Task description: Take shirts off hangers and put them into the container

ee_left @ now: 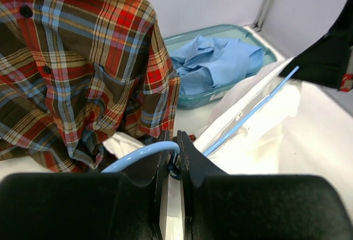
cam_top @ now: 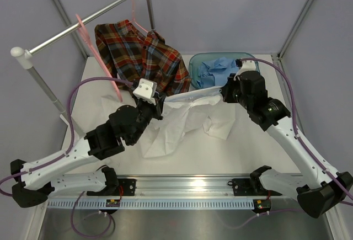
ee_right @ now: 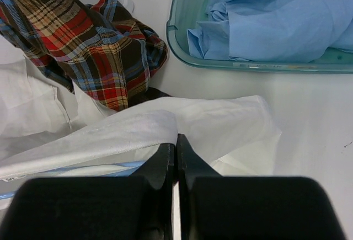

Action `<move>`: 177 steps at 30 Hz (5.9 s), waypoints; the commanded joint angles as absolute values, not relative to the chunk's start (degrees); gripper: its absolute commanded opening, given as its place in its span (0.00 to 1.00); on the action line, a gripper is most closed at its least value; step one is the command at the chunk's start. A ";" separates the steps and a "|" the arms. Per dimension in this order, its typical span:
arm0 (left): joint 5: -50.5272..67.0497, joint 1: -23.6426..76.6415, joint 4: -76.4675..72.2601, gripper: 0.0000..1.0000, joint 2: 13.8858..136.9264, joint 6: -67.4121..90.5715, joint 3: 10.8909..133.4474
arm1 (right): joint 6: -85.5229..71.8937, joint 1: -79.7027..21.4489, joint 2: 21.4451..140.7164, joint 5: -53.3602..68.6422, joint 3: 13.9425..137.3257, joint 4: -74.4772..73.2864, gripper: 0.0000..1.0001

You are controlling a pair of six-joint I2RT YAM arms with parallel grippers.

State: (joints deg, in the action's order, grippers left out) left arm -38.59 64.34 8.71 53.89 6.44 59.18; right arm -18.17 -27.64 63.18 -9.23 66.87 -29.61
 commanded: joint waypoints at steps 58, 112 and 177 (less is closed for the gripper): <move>-21.36 58.90 16.08 0.00 64.51 3.86 74.27 | 10.02 -25.22 56.69 32.79 72.07 -45.35 0.68; -12.57 51.50 25.75 0.28 60.91 3.34 77.78 | 10.90 -37.18 52.91 26.01 70.22 -49.83 0.00; -13.79 51.50 33.22 0.99 37.62 9.49 45.71 | 14.59 -43.85 97.62 16.08 123.03 -35.07 0.00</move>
State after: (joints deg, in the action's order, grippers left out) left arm -12.60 51.55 34.59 38.33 9.02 46.74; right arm 7.33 -42.52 94.63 15.20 118.72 -37.69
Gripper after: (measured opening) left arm 0.987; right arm 0.034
